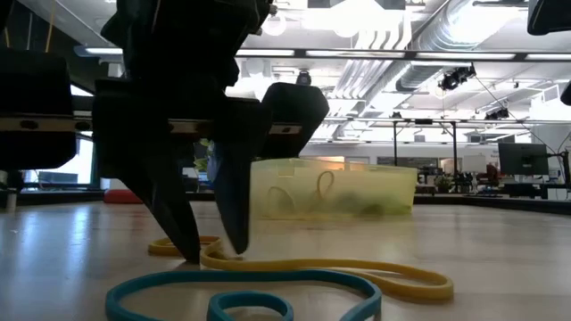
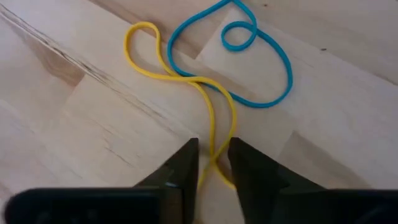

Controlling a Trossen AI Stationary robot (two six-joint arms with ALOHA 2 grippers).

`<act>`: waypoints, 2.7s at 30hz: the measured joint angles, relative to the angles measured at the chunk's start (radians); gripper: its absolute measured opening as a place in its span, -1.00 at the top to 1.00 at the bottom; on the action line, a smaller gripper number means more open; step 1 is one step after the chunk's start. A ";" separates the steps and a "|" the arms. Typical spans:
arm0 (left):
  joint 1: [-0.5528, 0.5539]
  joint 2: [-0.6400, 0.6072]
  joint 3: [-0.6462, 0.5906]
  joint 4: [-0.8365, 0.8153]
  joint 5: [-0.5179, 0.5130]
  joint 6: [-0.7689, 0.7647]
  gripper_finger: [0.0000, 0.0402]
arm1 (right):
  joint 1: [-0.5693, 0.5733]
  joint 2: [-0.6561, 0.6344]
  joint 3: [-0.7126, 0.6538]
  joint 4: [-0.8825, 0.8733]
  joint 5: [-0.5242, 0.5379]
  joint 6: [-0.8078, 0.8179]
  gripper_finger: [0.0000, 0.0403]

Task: Pick and place rubber bands into bin
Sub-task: Put the yellow rubber band into the transparent yellow bin

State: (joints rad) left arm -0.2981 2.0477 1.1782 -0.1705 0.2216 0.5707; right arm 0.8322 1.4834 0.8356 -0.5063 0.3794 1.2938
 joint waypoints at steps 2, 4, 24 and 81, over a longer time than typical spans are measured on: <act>0.000 0.001 0.000 -0.008 0.006 -0.004 0.71 | 0.000 0.000 0.000 -0.002 0.000 0.000 0.00; 0.003 0.002 0.000 -0.015 0.013 -0.016 0.85 | 0.000 0.000 0.000 -0.006 0.002 -0.001 0.01; 0.067 0.009 0.051 -0.069 0.083 -0.108 0.99 | 0.000 0.000 0.000 -0.031 0.038 -0.018 0.04; 0.300 0.006 0.839 -0.832 -0.242 0.291 1.00 | -0.009 0.000 0.000 -0.103 0.171 -0.064 0.04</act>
State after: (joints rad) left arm 0.0017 2.0537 2.0176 -1.0024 -0.0199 0.8622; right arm 0.8235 1.4837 0.8356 -0.6088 0.5503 1.2301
